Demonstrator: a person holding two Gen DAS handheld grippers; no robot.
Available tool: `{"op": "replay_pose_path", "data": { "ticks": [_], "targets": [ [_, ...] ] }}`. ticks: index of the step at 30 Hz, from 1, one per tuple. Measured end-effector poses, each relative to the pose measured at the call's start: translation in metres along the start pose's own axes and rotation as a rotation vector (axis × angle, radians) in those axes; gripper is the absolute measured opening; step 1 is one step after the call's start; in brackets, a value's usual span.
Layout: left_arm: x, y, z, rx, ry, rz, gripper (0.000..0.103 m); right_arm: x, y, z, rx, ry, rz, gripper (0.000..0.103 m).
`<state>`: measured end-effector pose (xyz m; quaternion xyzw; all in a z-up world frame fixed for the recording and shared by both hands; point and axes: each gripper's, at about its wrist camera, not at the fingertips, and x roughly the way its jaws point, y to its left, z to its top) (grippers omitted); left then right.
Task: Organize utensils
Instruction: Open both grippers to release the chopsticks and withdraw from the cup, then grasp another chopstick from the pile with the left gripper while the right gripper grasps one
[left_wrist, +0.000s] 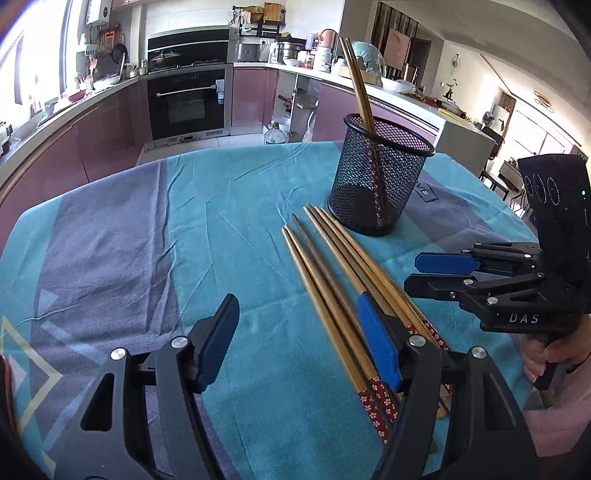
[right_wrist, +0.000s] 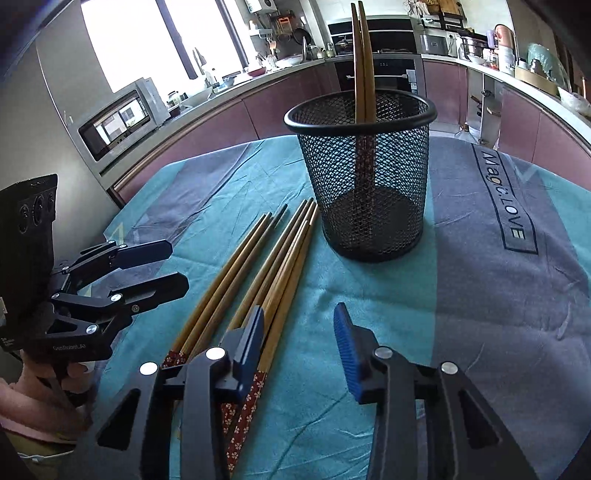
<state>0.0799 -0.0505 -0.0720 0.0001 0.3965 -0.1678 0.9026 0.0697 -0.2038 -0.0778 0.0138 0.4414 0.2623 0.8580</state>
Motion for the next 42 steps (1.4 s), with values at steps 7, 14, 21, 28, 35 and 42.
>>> {"op": "replay_pose_path", "data": {
  "ticks": [7,14,21,28,35,42],
  "targets": [
    [0.013,-0.007,-0.007,0.027,0.051,-0.014,0.061,0.008,0.002,-0.002,-0.015,0.016,-0.016,0.025],
    [0.021,-0.005,-0.011,0.024,0.086,-0.027,0.05,0.012,0.008,-0.001,-0.03,0.021,-0.034,0.025],
    [0.023,-0.002,-0.011,0.015,0.094,-0.053,0.04,0.013,0.013,-0.001,-0.051,0.025,-0.057,0.025],
    [0.026,0.002,-0.012,0.002,0.098,-0.068,0.035,0.013,0.019,-0.002,-0.068,0.022,-0.086,0.026],
    [0.032,-0.007,-0.008,0.036,0.103,-0.047,0.035,0.019,0.022,-0.002,-0.087,0.035,-0.119,0.027],
    [0.035,-0.008,-0.008,0.052,0.108,-0.006,0.028,0.024,0.026,0.001,-0.112,0.024,-0.155,0.027]
  ]
}}
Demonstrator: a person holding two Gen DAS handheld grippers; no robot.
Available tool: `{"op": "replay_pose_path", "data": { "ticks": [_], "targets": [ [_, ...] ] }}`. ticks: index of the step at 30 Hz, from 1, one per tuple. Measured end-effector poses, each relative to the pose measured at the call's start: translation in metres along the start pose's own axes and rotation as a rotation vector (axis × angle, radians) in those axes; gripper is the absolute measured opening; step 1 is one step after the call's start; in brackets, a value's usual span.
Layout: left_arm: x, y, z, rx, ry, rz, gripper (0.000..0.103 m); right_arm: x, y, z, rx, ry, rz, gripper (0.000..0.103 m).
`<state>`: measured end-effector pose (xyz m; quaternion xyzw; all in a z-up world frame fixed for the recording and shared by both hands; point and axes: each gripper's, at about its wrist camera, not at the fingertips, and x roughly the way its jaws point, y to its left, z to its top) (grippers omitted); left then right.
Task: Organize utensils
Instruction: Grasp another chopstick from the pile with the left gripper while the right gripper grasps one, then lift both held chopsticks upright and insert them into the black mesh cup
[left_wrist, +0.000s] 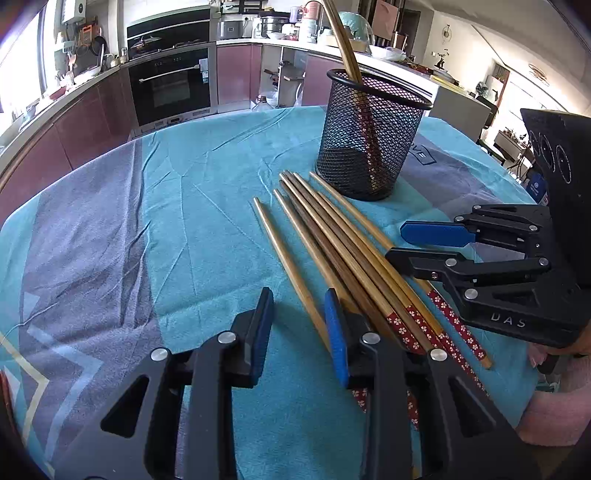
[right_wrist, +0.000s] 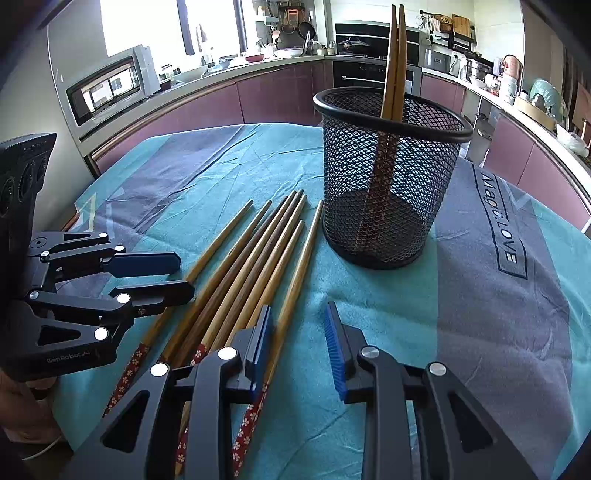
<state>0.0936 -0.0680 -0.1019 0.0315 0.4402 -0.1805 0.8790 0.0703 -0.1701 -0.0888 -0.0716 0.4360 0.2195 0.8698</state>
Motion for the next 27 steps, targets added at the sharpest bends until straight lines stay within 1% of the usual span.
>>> {"op": "replay_pose_path", "data": {
  "ticks": [3,5,8,11,12,13,15,16,18,20,25,27],
  "targets": [
    [0.001,0.001,0.0,-0.005,0.0,0.007,0.027,0.003,-0.002,0.003,0.012,-0.002,0.0,0.027],
    [0.002,0.002,0.002,-0.012,-0.001,0.011,0.027,0.005,-0.001,0.006,0.013,-0.002,0.004,0.031],
    [0.006,0.0,0.006,-0.007,-0.002,0.027,0.027,0.009,0.002,0.011,-0.002,-0.005,-0.012,0.031],
    [0.008,-0.001,0.007,-0.003,-0.003,0.04,0.025,0.012,0.002,0.014,0.0,-0.009,-0.018,0.026],
    [0.008,-0.001,0.007,-0.003,-0.003,0.045,0.025,0.012,0.002,0.015,0.003,-0.011,-0.018,0.022],
    [0.008,-0.001,0.008,-0.005,-0.004,0.049,0.024,0.012,0.001,0.015,0.009,-0.011,-0.015,0.016],
    [0.009,0.0,0.008,-0.017,-0.006,0.054,0.018,0.012,-0.003,0.015,0.028,-0.012,0.004,0.008],
    [0.009,0.001,0.008,-0.024,-0.007,0.053,0.015,0.012,-0.005,0.015,0.036,-0.013,0.011,0.007],
    [0.009,0.002,0.008,-0.041,-0.008,0.053,0.013,0.011,-0.007,0.015,0.049,-0.013,0.025,0.005],
    [0.008,0.003,0.008,-0.056,-0.011,0.054,0.01,0.01,-0.009,0.014,0.064,-0.015,0.041,0.005],
    [0.005,0.005,0.007,-0.086,-0.019,0.056,0.008,0.004,-0.013,0.012,0.092,-0.028,0.086,0.005],
    [0.001,0.006,0.006,-0.091,-0.028,0.052,0.007,-0.001,-0.015,0.01,0.101,-0.037,0.117,0.005]
  ]
}}
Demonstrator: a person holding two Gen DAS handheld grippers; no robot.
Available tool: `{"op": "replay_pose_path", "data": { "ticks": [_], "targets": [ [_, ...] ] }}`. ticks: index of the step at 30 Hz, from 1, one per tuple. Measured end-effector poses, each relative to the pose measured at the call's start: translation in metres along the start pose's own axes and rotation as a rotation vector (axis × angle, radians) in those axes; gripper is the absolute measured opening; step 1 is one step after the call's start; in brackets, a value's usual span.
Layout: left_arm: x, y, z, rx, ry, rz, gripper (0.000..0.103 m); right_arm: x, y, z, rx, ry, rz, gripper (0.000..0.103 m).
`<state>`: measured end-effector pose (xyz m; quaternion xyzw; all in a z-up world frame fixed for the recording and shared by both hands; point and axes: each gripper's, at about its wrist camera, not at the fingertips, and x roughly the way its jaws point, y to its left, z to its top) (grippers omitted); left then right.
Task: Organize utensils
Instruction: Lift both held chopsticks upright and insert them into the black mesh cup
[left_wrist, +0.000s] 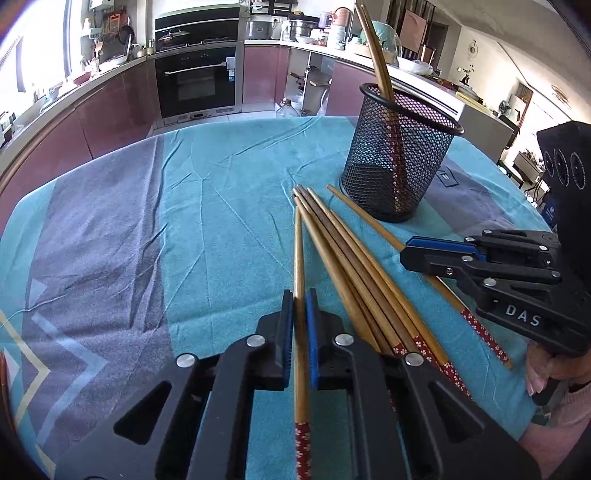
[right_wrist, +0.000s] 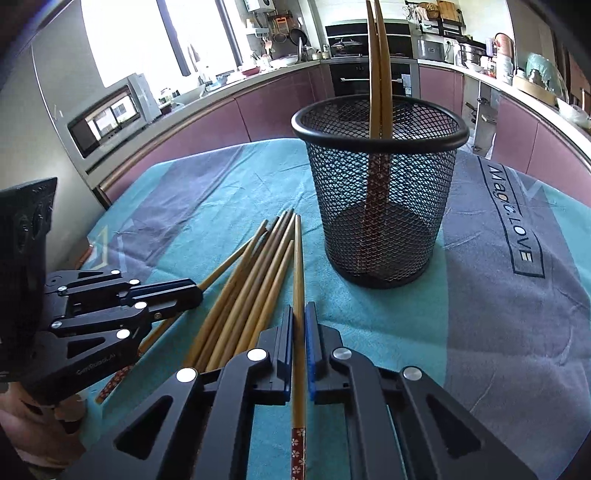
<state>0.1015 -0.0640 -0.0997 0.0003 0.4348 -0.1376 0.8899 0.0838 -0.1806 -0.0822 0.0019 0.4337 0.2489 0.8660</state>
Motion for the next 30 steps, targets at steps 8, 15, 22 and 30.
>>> {"op": "replay_pose_path", "data": {
  "ticks": [8,15,22,30],
  "targets": [
    [-0.032,0.008,0.007,-0.028,-0.064,-0.089,0.007,-0.036,0.003,0.003,0.003,-0.086,0.105,0.005],
    [-0.07,0.009,0.022,-0.04,-0.146,-0.236,0.007,-0.069,-0.001,0.01,0.02,-0.18,0.144,0.005],
    [-0.105,0.003,0.037,-0.022,-0.235,-0.323,0.007,-0.093,-0.004,0.017,0.02,-0.262,0.149,0.005],
    [-0.126,-0.001,0.052,-0.013,-0.303,-0.351,0.007,-0.111,-0.012,0.027,0.014,-0.325,0.146,0.005]
  ]
}}
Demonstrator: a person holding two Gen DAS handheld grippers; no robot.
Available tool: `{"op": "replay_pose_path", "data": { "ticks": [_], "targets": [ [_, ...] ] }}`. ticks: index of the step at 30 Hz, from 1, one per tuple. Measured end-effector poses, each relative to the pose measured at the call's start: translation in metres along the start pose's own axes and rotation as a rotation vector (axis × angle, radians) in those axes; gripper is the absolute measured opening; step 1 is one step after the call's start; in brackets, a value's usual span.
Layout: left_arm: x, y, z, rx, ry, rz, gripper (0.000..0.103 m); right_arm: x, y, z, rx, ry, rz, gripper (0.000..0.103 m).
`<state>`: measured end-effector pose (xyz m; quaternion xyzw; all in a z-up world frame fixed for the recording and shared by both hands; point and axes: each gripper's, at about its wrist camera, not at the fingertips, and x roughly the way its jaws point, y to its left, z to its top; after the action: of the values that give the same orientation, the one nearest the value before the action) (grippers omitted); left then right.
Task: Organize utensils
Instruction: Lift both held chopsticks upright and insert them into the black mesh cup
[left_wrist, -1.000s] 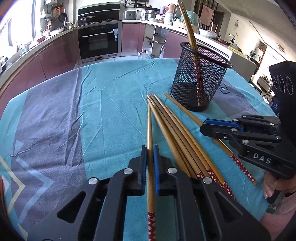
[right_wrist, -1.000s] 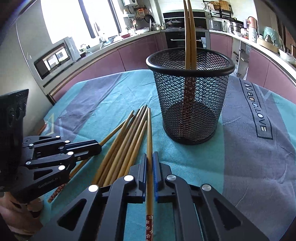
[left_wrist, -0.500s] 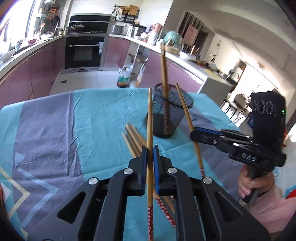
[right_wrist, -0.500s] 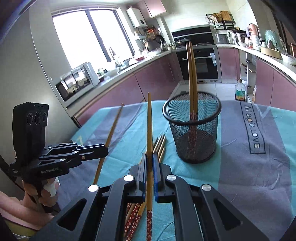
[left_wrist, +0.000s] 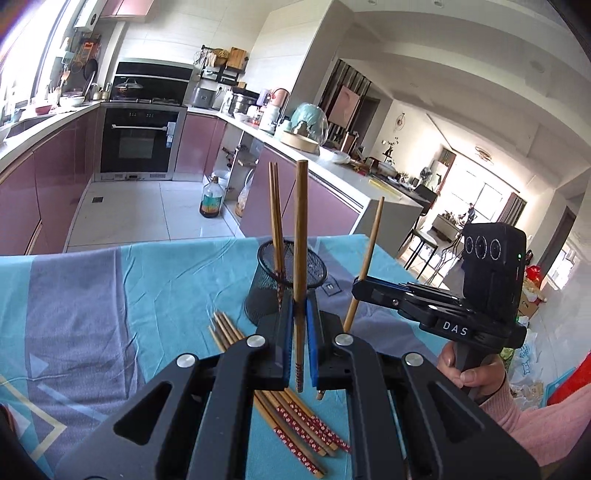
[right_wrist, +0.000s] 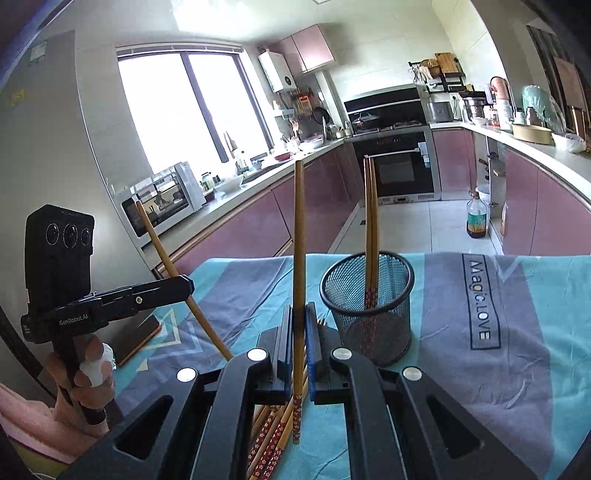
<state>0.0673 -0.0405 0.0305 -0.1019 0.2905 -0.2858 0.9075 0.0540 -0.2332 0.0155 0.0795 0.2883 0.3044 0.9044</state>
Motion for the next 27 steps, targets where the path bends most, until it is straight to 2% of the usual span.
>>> {"op": "replay_pose_path", "data": {
  "ticks": [13,27],
  "targets": [
    [0.012,-0.003,0.053,0.015,-0.08,0.011,0.007,-0.016,-0.003,0.045,-0.065,-0.103,-0.045,0.005],
    [0.006,-0.029,0.105,0.087,-0.173,0.027,0.007,-0.013,-0.012,0.089,-0.11,-0.187,-0.107,0.005]
  ]
}}
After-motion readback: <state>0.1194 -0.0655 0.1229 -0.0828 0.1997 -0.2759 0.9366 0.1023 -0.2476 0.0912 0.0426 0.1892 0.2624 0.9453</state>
